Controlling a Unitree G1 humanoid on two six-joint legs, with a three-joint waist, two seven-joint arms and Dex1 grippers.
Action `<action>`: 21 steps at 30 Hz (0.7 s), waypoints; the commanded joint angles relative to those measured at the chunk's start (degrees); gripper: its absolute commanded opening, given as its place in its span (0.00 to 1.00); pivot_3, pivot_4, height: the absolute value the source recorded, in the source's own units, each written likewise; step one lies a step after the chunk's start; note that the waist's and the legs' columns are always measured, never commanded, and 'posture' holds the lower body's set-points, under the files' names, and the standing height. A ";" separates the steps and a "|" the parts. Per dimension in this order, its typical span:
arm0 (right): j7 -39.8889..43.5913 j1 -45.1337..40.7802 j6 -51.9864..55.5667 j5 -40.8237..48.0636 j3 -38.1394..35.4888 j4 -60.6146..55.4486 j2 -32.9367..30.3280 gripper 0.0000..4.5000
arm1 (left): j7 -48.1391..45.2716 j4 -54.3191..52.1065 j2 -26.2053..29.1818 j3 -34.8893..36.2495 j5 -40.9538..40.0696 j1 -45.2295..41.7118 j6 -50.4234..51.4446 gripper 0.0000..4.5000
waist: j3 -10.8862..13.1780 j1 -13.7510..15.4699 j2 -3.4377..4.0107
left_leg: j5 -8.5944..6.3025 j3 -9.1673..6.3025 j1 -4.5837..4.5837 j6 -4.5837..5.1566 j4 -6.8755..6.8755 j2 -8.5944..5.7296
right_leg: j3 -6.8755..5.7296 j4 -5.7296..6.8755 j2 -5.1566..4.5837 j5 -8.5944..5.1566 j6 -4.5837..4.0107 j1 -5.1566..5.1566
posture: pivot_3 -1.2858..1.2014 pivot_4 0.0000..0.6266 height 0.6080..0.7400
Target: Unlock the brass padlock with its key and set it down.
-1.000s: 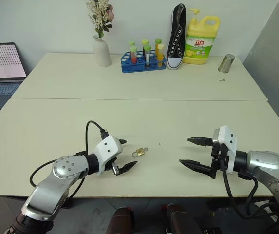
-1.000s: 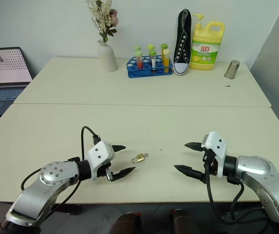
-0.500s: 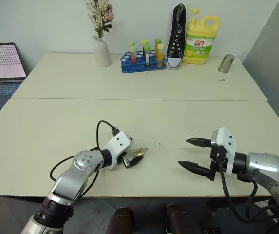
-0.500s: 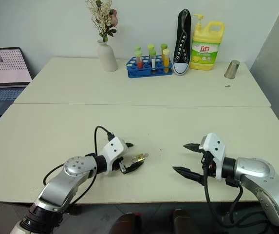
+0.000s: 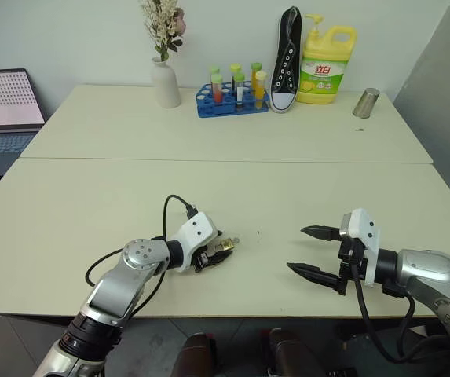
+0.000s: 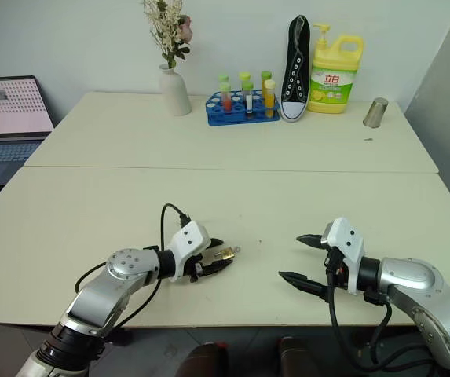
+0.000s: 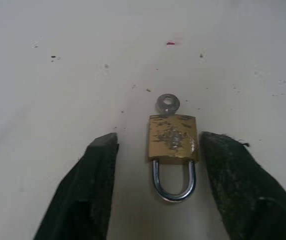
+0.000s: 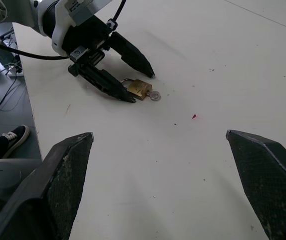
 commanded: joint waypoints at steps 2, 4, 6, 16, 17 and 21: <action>-0.40 -0.08 -0.91 0.51 -1.04 -2.06 0.07 1.00 | -0.61 1.11 0.78 0.03 0.59 0.27 -0.26 0.28 | 0.00 -0.01 0.00 | 0.00 0.01 0.01 0.00 0.00 0.00 | 0.00 0.00 0.00 0.00 0.00 0.00 | 0.52 0.24 1.00; -0.55 -0.12 -0.87 0.59 -1.00 -2.09 0.10 1.00 | -0.93 1.30 0.91 0.20 0.56 0.34 -0.58 0.21 | 0.00 -0.01 0.01 | 0.00 0.01 0.02 0.00 0.00 0.01 | 0.01 0.01 0.02 0.00 0.00 0.00 | 0.52 0.24 1.00; -0.69 -0.28 -0.81 0.73 -0.95 -2.07 0.10 1.00 | -1.81 1.00 1.39 0.14 0.99 0.46 -4.08 0.21 | 0.00 -0.01 0.01 | 0.00 0.01 0.02 0.00 0.00 0.01 | 0.01 0.01 0.02 0.00 0.00 0.00 | 0.52 0.24 1.00; -1.66 -2.47 -0.05 2.83 -1.77 -2.20 0.77 1.00 | 3.46 3.24 -3.47 5.12 3.66 -4.53 -30.62 0.21 | 0.00 0.16 0.00 | 0.00 0.02 -0.03 0.00 0.00 0.01 | 0.02 -0.01 0.00 0.00 0.00 -0.01 | 0.52 0.24 1.00; -1.75 -2.66 -0.04 2.97 -1.77 -2.18 0.72 1.00 | 3.80 4.06 -3.09 4.98 5.29 -5.28 -34.05 0.21 | 0.00 0.17 0.00 | 0.00 0.02 -0.03 0.00 0.01 0.01 | 0.02 -0.01 0.00 0.01 0.00 -0.01 | 0.52 0.24 1.00; -2.32 -4.44 -0.03 3.66 -1.53 -2.29 0.95 1.00 | 8.79 11.58 -1.27 5.60 14.12 -10.81 -57.79 0.21 | 0.00 0.25 0.00 | 0.00 0.02 -0.02 0.00 -0.01 0.00 | 0.02 -0.01 0.01 0.01 -0.01 -0.01 | 0.52 0.24 1.00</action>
